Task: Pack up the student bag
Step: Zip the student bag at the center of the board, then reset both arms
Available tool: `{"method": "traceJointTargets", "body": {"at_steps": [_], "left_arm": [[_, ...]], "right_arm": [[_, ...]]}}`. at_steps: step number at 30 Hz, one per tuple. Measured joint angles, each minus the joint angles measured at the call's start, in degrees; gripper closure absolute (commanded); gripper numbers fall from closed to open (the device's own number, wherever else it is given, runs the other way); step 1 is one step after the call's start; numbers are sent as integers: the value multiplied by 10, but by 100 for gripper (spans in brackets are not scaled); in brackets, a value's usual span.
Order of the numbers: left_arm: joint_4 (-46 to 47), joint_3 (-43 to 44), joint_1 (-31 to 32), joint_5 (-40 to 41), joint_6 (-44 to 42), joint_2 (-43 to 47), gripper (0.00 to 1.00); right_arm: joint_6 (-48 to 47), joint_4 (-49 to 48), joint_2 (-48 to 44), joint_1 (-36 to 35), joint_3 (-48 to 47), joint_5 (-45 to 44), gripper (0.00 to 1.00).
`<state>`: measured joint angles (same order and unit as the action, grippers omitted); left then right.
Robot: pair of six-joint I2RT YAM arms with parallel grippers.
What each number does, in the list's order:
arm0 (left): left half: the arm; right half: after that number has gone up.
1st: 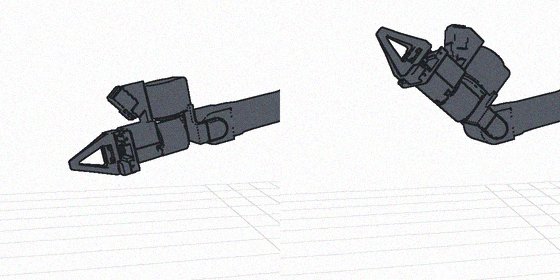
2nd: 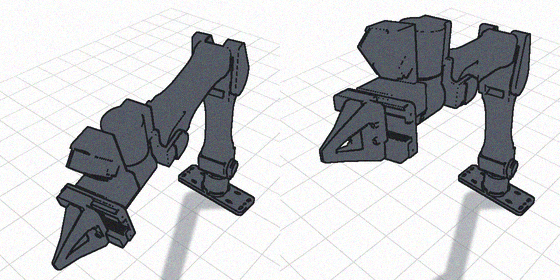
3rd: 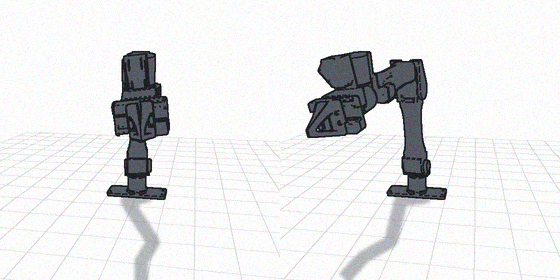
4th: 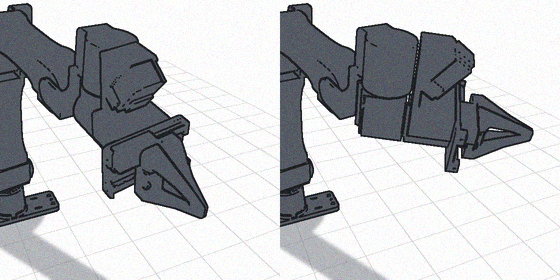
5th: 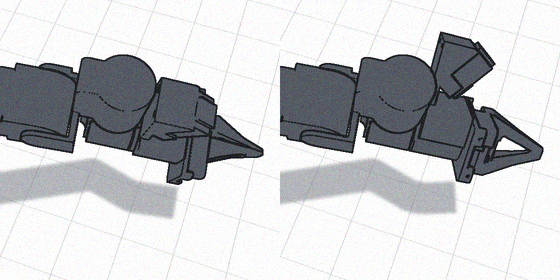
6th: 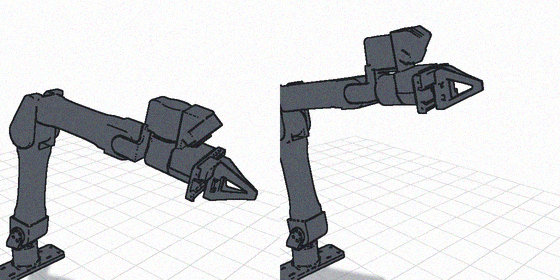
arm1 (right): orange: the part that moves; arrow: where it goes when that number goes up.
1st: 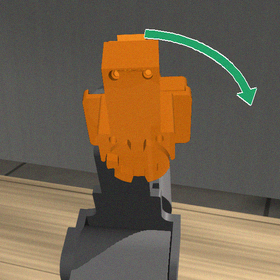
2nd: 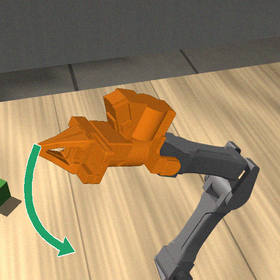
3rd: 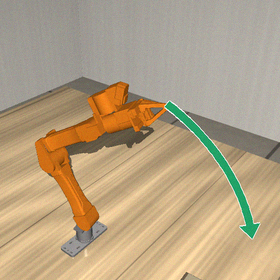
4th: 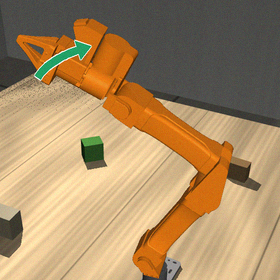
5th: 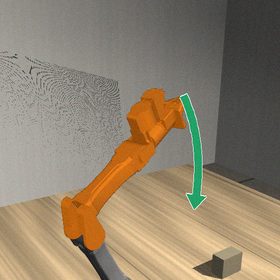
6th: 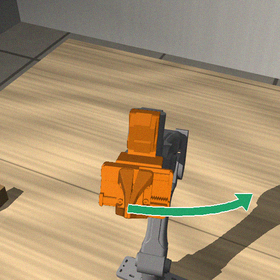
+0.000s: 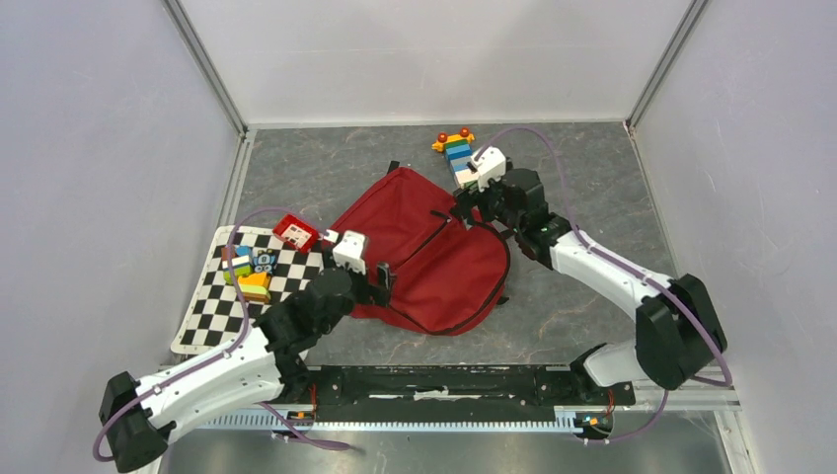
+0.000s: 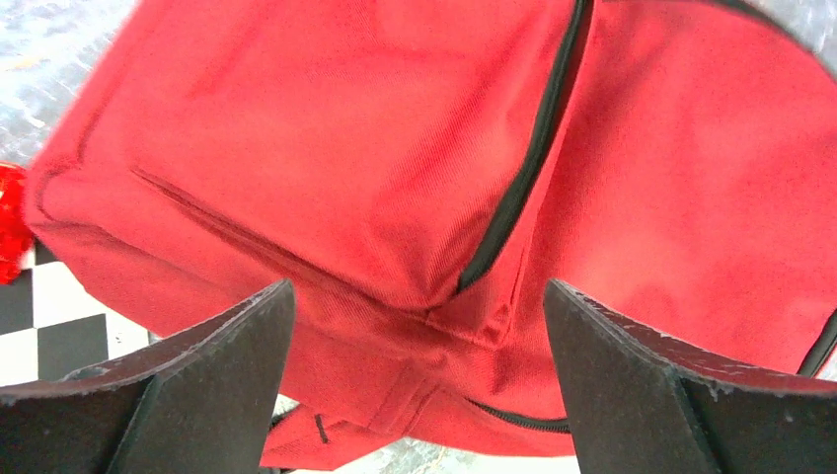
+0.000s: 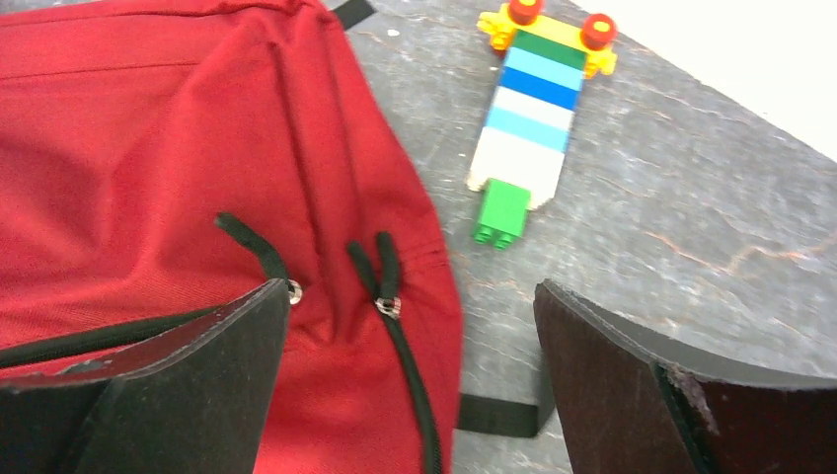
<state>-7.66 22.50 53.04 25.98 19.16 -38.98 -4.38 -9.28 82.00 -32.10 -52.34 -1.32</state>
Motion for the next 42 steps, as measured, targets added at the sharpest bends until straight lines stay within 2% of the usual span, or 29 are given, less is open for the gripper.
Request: {"method": "traceJointTargets", "body": {"at_steps": [3,7,14,18,23,30,34,42], "left_arm": [[-32,44,-36,-13,8,-5,0],[-60,94,-162,-82,22,-35,0],[-161,213,-357,-188,37,-115,0],[-220,301,-434,-210,34,-151,0],[-252,348,-440,-177,-10,-118,0],[-248,304,-440,-105,-62,-23,0],[-248,264,-440,-85,-63,-9,0],[-244,224,-440,-84,-63,3,0]], "right_arm": [[-3,30,-31,29,0,12,2],[8,59,-71,101,16,39,2],[63,136,-153,280,58,67,2],[83,161,-221,320,82,49,2],[86,122,-333,317,123,17,2],[74,-17,-491,317,289,-24,2],[64,-48,-512,317,336,-35,2],[56,-80,-512,317,339,-39,2]]}}
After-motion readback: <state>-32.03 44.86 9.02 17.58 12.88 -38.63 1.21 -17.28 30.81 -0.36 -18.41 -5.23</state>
